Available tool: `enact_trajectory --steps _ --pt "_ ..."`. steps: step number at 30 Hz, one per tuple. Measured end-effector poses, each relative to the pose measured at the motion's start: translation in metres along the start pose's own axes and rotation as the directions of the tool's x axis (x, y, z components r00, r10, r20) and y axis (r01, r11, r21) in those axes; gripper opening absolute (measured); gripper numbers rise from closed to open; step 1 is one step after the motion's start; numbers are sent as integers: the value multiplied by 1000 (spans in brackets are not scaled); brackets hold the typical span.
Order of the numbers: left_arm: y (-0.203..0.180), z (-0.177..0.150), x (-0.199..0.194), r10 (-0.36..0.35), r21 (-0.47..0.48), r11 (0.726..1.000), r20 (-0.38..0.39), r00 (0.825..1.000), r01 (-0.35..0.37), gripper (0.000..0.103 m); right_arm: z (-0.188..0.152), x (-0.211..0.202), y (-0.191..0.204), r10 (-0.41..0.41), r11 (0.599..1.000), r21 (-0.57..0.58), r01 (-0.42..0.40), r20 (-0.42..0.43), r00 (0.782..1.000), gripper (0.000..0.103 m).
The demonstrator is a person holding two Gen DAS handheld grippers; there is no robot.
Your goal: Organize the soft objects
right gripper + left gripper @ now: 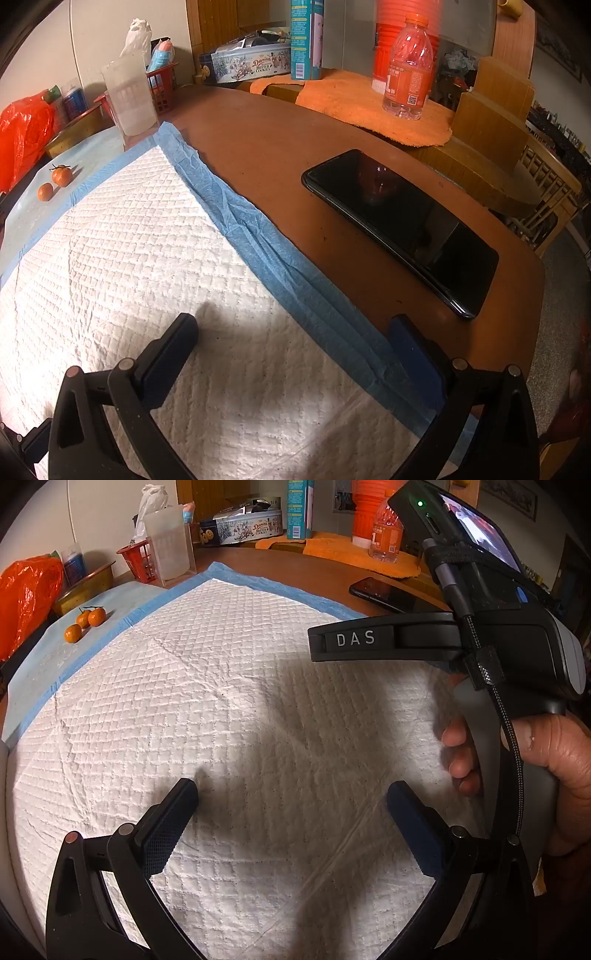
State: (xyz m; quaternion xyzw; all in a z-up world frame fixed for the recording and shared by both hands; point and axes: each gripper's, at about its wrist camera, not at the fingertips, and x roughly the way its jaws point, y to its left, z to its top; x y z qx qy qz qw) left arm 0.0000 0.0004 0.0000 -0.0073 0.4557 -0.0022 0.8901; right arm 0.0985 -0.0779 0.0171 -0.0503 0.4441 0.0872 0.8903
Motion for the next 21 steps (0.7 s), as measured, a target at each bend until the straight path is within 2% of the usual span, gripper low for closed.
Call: enact_trajectory --steps 21 --pt "0 0 0 7 5 1000 0 1000 -7 103 0 0 0 -6 1000 -4 6 5 1000 103"
